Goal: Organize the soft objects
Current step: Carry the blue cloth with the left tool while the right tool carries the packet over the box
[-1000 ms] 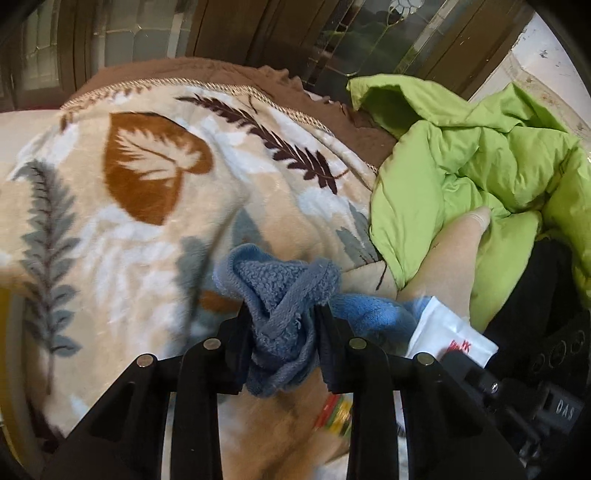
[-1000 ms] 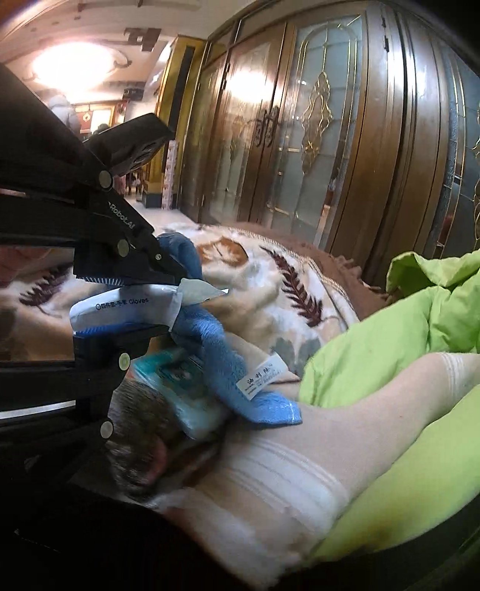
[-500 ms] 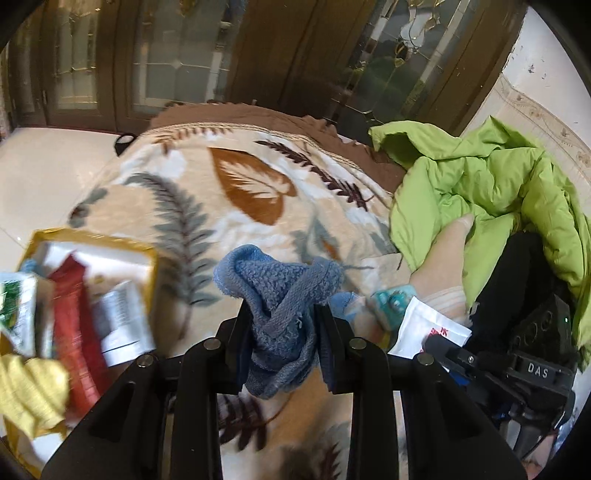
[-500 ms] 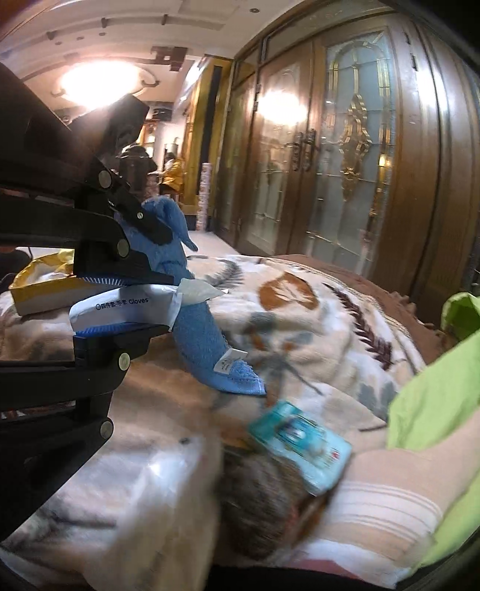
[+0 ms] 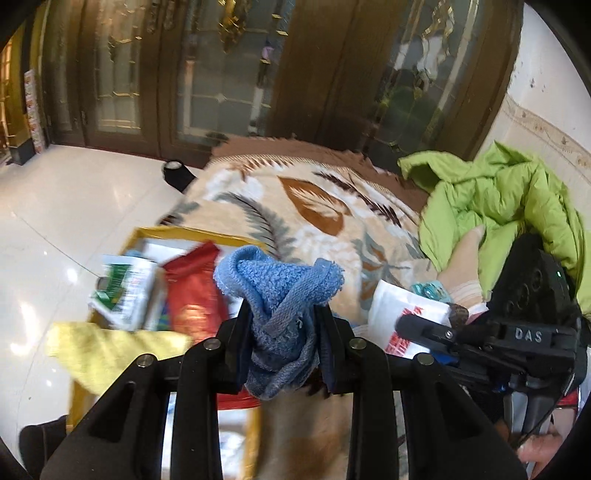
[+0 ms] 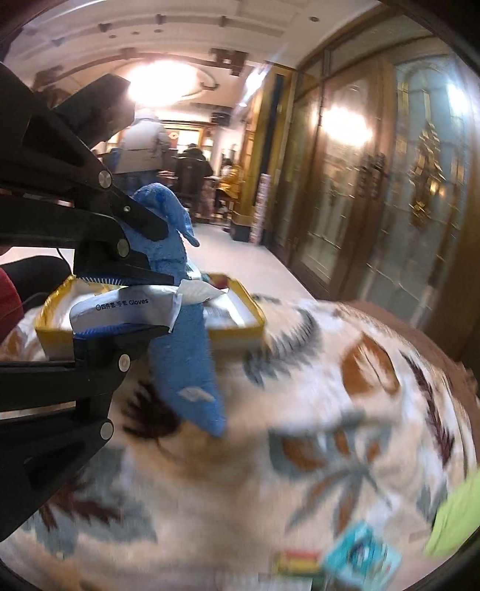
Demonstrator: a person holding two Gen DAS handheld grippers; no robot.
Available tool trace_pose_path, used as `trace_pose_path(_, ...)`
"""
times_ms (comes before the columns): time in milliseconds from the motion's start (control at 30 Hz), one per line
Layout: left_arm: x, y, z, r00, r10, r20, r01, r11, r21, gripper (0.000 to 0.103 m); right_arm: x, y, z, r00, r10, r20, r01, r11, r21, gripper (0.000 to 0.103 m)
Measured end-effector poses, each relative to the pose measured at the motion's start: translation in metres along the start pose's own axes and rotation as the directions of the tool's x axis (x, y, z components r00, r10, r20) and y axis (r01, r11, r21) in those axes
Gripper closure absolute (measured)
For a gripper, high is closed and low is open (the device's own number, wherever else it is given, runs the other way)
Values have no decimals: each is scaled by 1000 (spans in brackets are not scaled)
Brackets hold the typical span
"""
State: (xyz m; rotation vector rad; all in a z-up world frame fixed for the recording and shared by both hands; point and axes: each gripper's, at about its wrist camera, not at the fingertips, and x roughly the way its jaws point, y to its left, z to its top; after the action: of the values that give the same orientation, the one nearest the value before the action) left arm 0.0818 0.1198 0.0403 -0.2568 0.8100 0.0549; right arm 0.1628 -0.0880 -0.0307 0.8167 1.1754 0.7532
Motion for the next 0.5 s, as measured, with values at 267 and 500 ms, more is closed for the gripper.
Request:
trace_pose_path(267, -36, 78, -8, 995, 94, 31, -90, 990, -109, 76, 57, 54, -2, 998, 9, -68, -15, 995, -96, 82)
trace_pose_path(500, -22, 102, -32, 993, 115, -31, -118, 984, -132, 76, 106, 60, 1, 993, -34, -115, 19, 991, -132, 82)
